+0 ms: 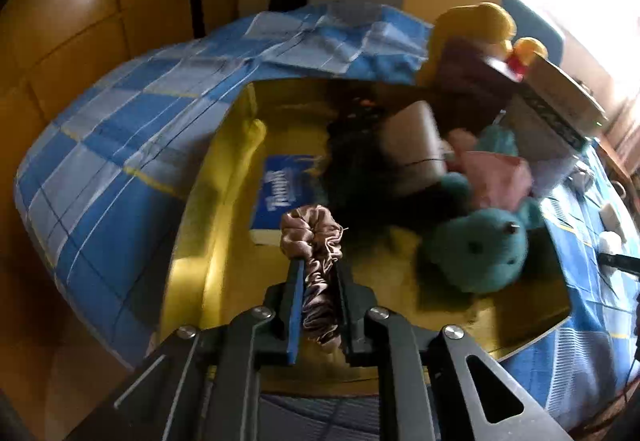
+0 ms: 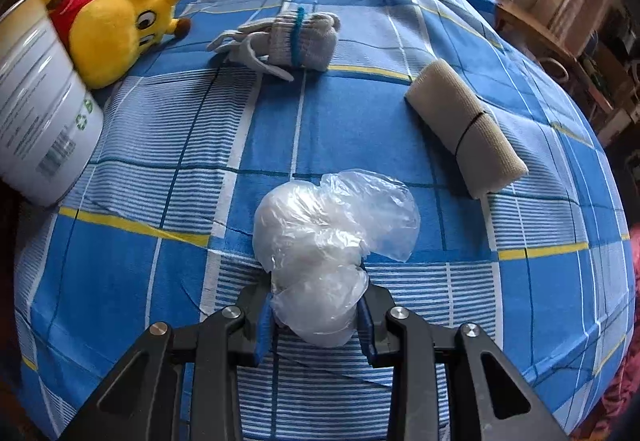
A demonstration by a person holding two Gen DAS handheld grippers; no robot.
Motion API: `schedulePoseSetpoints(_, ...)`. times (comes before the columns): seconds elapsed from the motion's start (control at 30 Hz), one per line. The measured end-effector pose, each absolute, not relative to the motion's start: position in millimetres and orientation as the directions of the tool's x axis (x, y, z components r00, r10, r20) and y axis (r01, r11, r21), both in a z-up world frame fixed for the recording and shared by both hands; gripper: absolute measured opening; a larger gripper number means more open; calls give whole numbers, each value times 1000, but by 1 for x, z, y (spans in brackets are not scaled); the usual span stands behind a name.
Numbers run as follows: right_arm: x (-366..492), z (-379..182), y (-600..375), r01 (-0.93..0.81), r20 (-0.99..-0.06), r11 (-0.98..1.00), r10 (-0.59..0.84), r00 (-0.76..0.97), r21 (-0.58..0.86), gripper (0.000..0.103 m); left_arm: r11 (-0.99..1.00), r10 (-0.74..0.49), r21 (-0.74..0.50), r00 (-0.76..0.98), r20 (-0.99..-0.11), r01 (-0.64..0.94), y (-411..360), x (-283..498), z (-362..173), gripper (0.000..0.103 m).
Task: Organize soft objects
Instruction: 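Carry the brown scrunchie into the gold tray and open the left tool while the right tool carries the bag, then lower the clear plastic bag into the gold tray and open the right tool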
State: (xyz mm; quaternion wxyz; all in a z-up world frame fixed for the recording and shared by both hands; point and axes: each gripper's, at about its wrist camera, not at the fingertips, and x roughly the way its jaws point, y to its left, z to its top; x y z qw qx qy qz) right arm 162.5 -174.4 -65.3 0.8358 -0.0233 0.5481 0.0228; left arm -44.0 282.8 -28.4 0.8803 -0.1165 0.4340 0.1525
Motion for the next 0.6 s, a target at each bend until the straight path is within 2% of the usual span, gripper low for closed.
schedulePoseSetpoints(0.17, 191, -48, -174, 37, -918, 998, 33, 395, 52, 32, 921, 175, -68, 565, -806, -382, 295, -42, -36, 18)
schedulePoseSetpoints(0.3, 233, -9, -154, 83, -893, 991, 58, 447, 106, 32, 921, 159, -88, 572, -805, -381, 300, -42, -39, 23)
schedulePoseSetpoints(0.47, 281, 52, -112, 81, -836, 978, 121, 536, 193, 32, 916, 155, -101, 574, -804, -388, 306, -42, -39, 46)
schedulePoseSetpoints(0.6, 308, 104, -40, -45, -775, 970, 219, 593, 240, 32, 923, 146, -103, 586, -797, -370, 303, -43, -36, 60)
